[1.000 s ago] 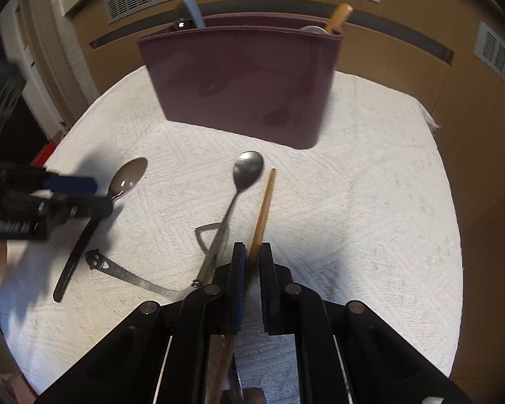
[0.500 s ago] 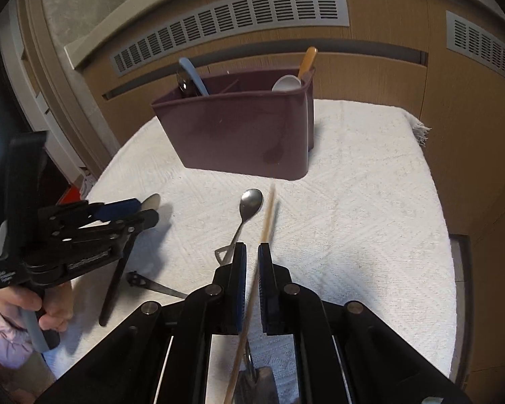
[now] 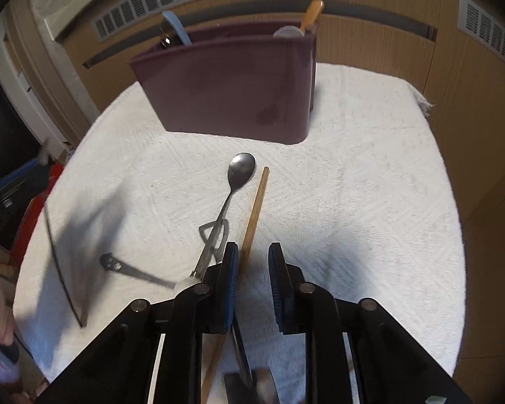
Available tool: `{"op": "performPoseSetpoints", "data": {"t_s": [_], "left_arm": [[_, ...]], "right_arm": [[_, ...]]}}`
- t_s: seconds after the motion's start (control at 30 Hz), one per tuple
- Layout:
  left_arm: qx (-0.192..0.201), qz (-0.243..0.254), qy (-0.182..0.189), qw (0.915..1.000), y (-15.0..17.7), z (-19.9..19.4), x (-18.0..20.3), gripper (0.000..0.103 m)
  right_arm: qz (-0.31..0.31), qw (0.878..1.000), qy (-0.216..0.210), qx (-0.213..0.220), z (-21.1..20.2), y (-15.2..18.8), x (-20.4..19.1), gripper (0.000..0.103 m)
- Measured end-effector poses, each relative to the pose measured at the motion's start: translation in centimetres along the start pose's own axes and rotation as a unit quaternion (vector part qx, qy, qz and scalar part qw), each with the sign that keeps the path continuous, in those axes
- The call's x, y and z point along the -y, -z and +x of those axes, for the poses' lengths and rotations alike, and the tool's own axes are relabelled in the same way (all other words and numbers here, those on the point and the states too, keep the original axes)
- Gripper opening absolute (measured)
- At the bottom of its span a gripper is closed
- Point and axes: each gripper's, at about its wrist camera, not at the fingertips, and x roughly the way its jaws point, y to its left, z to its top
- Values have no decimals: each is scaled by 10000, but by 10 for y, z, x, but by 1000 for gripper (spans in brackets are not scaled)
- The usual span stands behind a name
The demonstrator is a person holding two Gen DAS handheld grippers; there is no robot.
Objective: Organize utensils
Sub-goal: 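Lift the dark spoon with the left tool while the right lifts the chopstick, then insert the dark spoon with the left tool while the right inserts the chopstick into the holder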
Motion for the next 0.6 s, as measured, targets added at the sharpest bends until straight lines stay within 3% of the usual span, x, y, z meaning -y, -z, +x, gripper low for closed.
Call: {"op": "performPoseSetpoints", "data": {"t_s": [0.13,0.23,0.3,0.47,0.6], "left_arm": [[26,-48,-5,10000,0,1,-2,34],[31,-90,-5,10000,0,-1,-4,34],[47,-115,-12,9999,0,-4,-5,34],[166,-195,70,9996,-3,-18,-5,34],[302,-143,125,9994,-4,-30,4,34]], "right_arm": [[-87,9997,220,-47,21,-16,-9,18],[-624,9965,548,20,27,-20,-25,6],[-725,9964,430,-19,22,-20,-27,5],[-329,9973,-135,648,-39,-14,-15,4],[-308,9918,-230,1222,-89,-4,-20,4]]}}
